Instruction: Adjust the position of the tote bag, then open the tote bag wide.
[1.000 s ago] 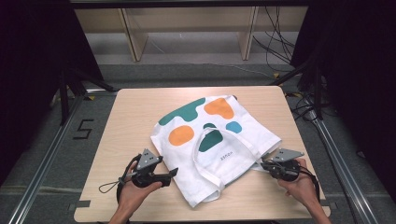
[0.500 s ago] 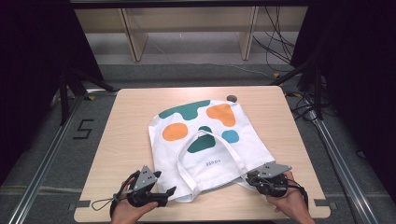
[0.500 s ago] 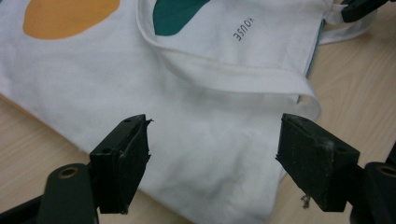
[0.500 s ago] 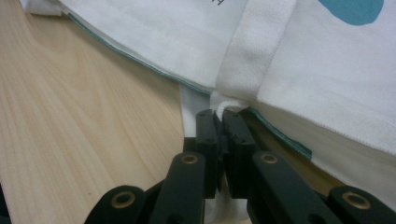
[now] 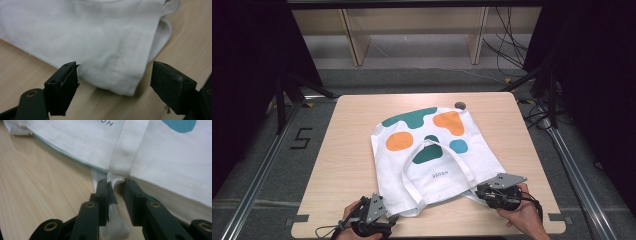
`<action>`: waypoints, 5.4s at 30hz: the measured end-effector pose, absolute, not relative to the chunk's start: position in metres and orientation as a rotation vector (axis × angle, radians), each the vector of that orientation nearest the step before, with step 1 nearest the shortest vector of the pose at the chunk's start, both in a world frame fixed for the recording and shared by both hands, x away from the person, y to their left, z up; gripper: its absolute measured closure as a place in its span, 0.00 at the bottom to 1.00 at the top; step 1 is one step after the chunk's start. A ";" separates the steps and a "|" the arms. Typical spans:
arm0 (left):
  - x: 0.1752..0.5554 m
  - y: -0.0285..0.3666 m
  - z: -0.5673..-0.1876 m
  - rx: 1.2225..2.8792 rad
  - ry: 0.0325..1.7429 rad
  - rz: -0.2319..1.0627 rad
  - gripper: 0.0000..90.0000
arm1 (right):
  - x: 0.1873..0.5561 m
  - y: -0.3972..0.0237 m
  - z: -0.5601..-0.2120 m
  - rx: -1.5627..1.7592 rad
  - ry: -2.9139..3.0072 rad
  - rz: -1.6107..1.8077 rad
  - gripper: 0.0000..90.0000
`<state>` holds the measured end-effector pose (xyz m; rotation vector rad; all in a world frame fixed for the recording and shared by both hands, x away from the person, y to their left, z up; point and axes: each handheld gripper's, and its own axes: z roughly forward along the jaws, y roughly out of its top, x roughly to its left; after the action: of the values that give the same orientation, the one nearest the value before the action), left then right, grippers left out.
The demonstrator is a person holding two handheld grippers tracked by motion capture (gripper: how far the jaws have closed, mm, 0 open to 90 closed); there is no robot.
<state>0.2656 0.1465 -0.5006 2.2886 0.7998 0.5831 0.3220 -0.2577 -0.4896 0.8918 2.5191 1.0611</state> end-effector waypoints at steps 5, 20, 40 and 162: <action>0.272 0.147 -0.501 2.301 0.826 0.601 0.24 | 0.324 -0.259 -0.489 0.881 2.509 1.066 0.79; 0.283 0.150 -0.480 2.105 0.780 0.670 0.69 | 0.327 -0.285 -0.468 0.940 2.357 1.100 0.65; 0.298 0.159 -0.478 2.011 0.790 0.592 0.89 | 0.352 -0.298 -0.483 0.913 2.290 0.816 0.41; 0.382 0.171 -0.348 1.662 0.756 0.658 0.97 | 0.400 -0.302 -0.309 0.845 2.026 1.314 0.98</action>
<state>0.3825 0.1714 -0.3480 1.6616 0.7564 0.6585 0.3996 -0.3022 -0.3087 0.8449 2.0258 1.3137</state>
